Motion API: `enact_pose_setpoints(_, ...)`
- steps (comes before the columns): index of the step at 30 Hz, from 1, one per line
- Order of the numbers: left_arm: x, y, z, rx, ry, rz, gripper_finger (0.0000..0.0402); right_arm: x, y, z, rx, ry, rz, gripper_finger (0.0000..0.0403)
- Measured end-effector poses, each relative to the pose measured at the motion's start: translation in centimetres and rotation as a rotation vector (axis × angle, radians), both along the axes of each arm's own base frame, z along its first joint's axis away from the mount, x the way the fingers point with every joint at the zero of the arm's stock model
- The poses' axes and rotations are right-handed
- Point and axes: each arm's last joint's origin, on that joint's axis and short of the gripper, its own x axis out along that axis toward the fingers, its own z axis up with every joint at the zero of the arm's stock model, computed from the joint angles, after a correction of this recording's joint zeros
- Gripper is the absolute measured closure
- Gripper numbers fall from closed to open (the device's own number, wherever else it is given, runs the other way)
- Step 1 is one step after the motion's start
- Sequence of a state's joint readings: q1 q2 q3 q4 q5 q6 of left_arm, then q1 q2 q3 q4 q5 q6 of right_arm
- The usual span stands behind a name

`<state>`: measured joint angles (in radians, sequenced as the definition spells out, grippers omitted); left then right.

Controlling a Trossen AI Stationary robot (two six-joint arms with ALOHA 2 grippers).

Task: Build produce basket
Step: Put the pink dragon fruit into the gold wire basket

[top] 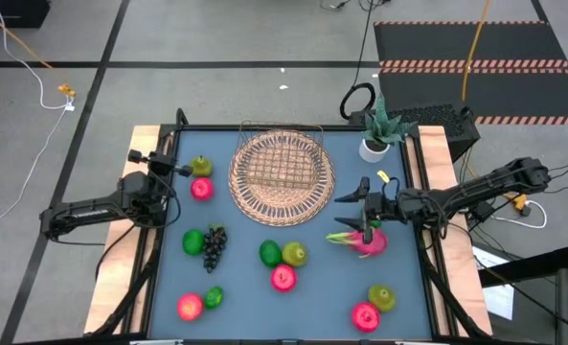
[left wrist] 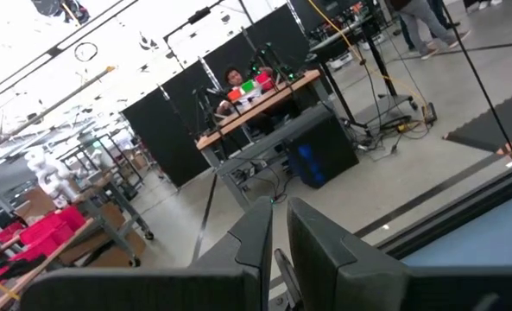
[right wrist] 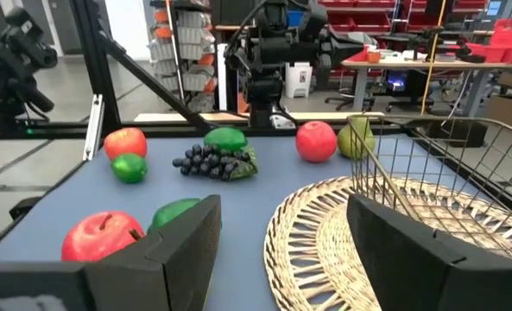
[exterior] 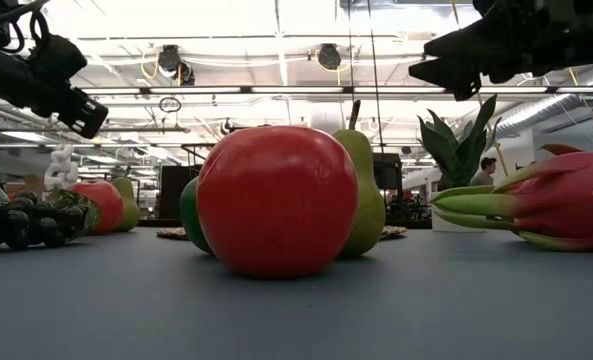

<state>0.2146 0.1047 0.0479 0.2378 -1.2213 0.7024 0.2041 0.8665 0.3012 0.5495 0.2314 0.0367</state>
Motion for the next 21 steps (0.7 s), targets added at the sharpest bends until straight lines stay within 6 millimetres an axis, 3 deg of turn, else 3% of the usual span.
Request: enact_pose_setpoints(21,-0.3,-0.1,1.2,0.033,-0.154,0.003,0.0357,-0.2,0.3,-0.9,-0.055,0.092,0.091,0.0154)
